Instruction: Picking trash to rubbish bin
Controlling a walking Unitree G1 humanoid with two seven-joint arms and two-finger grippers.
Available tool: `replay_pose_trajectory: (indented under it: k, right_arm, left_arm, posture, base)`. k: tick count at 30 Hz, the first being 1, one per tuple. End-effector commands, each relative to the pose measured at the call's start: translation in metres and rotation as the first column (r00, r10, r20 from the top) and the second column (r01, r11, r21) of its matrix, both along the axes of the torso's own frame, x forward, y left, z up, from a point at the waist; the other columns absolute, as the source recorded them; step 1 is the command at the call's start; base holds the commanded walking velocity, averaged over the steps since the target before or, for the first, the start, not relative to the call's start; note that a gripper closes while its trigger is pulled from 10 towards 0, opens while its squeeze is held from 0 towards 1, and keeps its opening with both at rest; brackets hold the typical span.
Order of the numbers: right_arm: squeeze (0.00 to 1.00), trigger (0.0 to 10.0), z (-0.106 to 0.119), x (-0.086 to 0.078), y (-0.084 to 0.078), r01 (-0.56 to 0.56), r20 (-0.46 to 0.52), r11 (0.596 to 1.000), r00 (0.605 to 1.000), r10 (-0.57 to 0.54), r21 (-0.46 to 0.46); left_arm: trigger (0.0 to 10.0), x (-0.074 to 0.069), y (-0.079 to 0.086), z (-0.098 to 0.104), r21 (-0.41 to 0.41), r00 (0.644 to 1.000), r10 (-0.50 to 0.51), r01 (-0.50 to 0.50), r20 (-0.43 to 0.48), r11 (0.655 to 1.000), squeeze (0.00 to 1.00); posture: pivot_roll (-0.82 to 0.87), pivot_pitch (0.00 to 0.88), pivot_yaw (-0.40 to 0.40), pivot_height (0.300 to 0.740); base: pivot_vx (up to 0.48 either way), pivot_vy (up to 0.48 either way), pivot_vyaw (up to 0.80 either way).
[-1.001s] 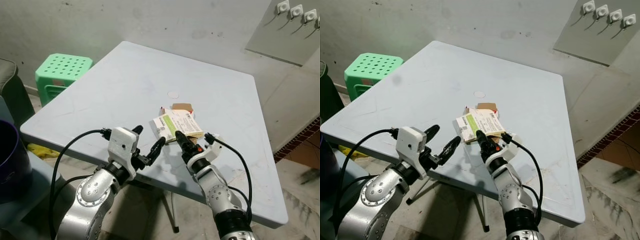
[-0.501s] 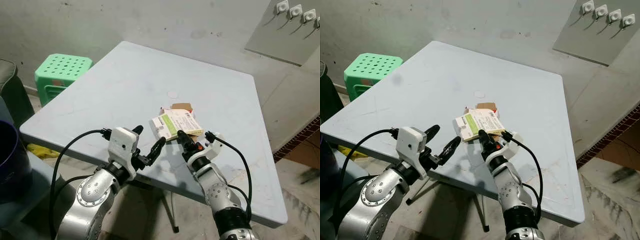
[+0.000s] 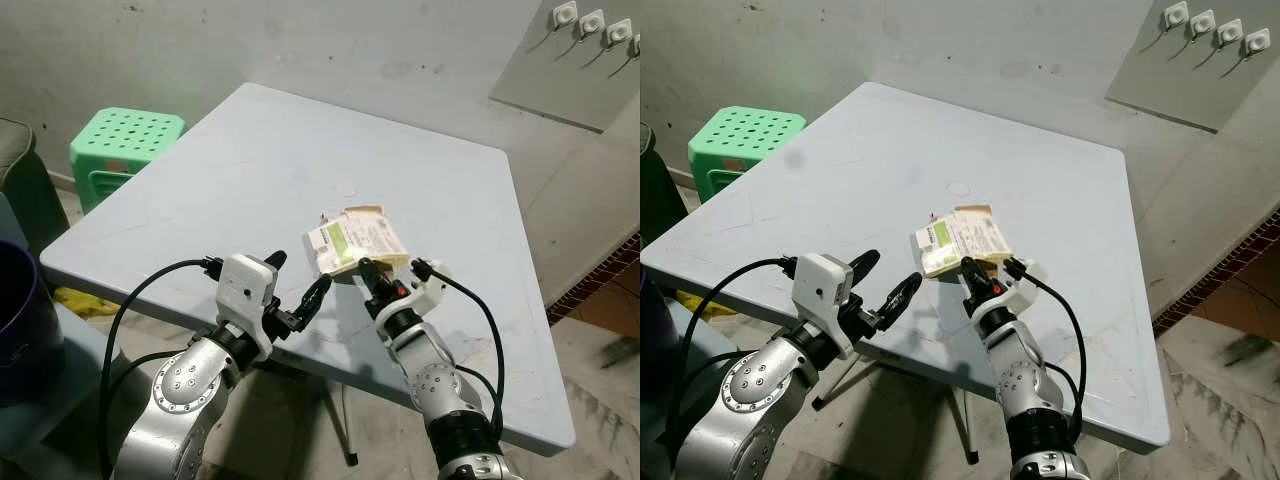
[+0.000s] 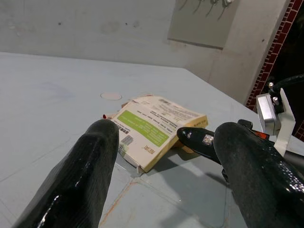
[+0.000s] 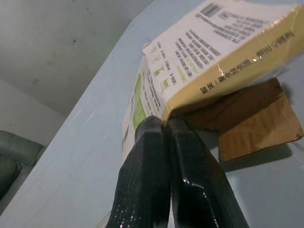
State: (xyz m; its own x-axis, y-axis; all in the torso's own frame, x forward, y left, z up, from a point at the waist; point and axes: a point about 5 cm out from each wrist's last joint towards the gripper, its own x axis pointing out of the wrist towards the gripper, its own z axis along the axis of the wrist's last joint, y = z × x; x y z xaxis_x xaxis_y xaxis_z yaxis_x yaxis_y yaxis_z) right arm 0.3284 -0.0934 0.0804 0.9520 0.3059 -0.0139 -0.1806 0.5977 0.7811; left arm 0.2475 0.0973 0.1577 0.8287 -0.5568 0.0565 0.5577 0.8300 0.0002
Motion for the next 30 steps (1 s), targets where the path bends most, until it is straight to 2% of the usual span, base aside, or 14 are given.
replay_pose_trajectory:
  k: [1, 8, 12, 14, 16, 19, 22, 25, 26, 27, 28, 29, 30]
  right_arm:
    - [0.00, 0.0, 0.000, 0.001, 0.011, -0.001, -0.015, 0.999, 1.000, 0.002, 0.046]
    - [0.00, 0.0, 0.002, 0.000, 0.007, 0.006, 0.015, 0.999, 1.000, -0.007, 0.040]
    - [0.00, 0.0, 0.013, -0.006, -0.005, -0.011, 0.134, 1.000, 0.991, 0.011, -0.002]
    - [0.00, 0.0, 0.014, -0.009, -0.008, -0.018, 0.150, 1.000, 0.988, 0.021, -0.024]
    - [0.00, 0.0, 0.019, -0.017, -0.020, -0.038, 0.204, 0.995, 0.977, 0.057, -0.098]
    - [0.00, 0.0, 0.019, -0.020, -0.025, -0.040, 0.214, 0.991, 0.975, 0.067, -0.130]
    - [0.00, 0.0, 0.026, -0.028, -0.047, -0.014, 0.250, 0.983, 0.966, 0.061, -0.185]
    - [0.00, 0.0, 0.032, -0.032, -0.053, -0.005, 0.280, 0.979, 0.958, 0.063, -0.206]
    - [0.00, 1.0, 0.037, -0.034, -0.058, 0.017, 0.300, 0.970, 0.952, 0.058, -0.242]
    - [0.00, 1.0, 0.037, -0.035, -0.059, 0.022, 0.303, 0.968, 0.951, 0.056, -0.250]
    - [0.00, 2.1, 0.038, -0.035, -0.060, 0.031, 0.314, 0.962, 0.948, 0.059, -0.273]
    - [0.00, 2.1, 0.038, -0.035, -0.060, 0.031, 0.314, 0.962, 0.948, 0.059, -0.273]
    - [0.00, 6.9, 0.041, -0.037, -0.064, 0.054, 0.322, 0.949, 0.945, 0.051, -0.310]
  left_arm:
    - [10.0, -0.001, -0.003, 0.005, -0.005, 1.000, -0.015, 0.015, 0.015, 1.000, 0.00]
    - [10.0, 0.002, -0.003, 0.005, -0.005, 1.000, -0.016, 0.016, 0.020, 1.000, 0.00]
    - [10.0, 0.012, -0.001, 0.008, -0.017, 1.000, -0.003, 0.004, 0.029, 1.000, 0.00]
    - [10.0, 0.014, -0.001, 0.009, -0.027, 1.000, 0.004, -0.003, 0.027, 1.000, 0.00]
    - [10.0, 0.024, 0.001, 0.012, -0.045, 0.999, 0.033, -0.032, 0.025, 0.998, 0.00]
    - [10.0, 0.027, 0.001, 0.012, -0.049, 0.999, 0.043, -0.042, 0.020, 0.998, 0.00]
    - [10.0, 0.034, 0.003, 0.014, -0.066, 0.998, 0.061, -0.061, 0.013, 0.996, 0.00]
    - [10.0, 0.037, 0.005, 0.014, -0.066, 0.997, 0.077, -0.075, 0.016, 0.995, 0.00]
    - [10.0, 0.041, 0.007, 0.014, -0.080, 0.995, 0.097, -0.096, 0.003, 0.992, 0.00]
    - [10.0, 0.041, 0.007, 0.013, -0.085, 0.995, 0.101, -0.101, 0.000, 0.991, 0.00]
    - [10.0, 0.044, 0.009, 0.013, -0.077, 0.992, 0.123, -0.123, -0.003, 0.989, 0.00]
    - [10.0, 0.044, 0.009, 0.013, -0.077, 0.992, 0.123, -0.123, -0.003, 0.989, 0.00]
    - [10.0, 0.049, 0.013, 0.013, -0.077, 0.984, 0.177, -0.177, -0.008, 0.981, 0.00]
  posture:
    - [0.06, 0.080, -0.159, 0.740]
    - [0.06, 0.064, -0.155, 0.740]
    - [0.06, 0.029, -0.151, 0.740]
    - [0.06, 0.026, -0.151, 0.740]
    - [0.05, 0.006, -0.150, 0.740]
    - [0.05, 0.000, -0.149, 0.740]
    - [0.04, 0.000, -0.145, 0.740]
    - [0.04, 0.000, -0.143, 0.740]
    - [0.04, 0.000, -0.142, 0.740]
    - [0.04, 0.000, -0.140, 0.740]
    - [0.04, 0.000, -0.140, 0.740]
    - [0.04, 0.000, -0.140, 0.740]
    - [0.04, 0.000, -0.138, 0.740]
  base:
    - [0.000, 0.000, 0.00]
    - [0.000, 0.000, 0.00]
    - [0.000, 0.000, 0.00]
    - [0.000, 0.000, 0.00]
    - [0.000, 0.000, 0.00]
    - [0.000, 0.000, 0.00]
    - [0.000, 0.000, 0.00]
    - [0.000, 0.000, 0.00]
    - [0.000, 0.000, 0.00]
    - [0.000, 0.000, 0.00]
    - [0.000, 0.000, 0.00]
    - [0.000, 0.000, 0.00]
    - [0.000, 0.000, 0.00]
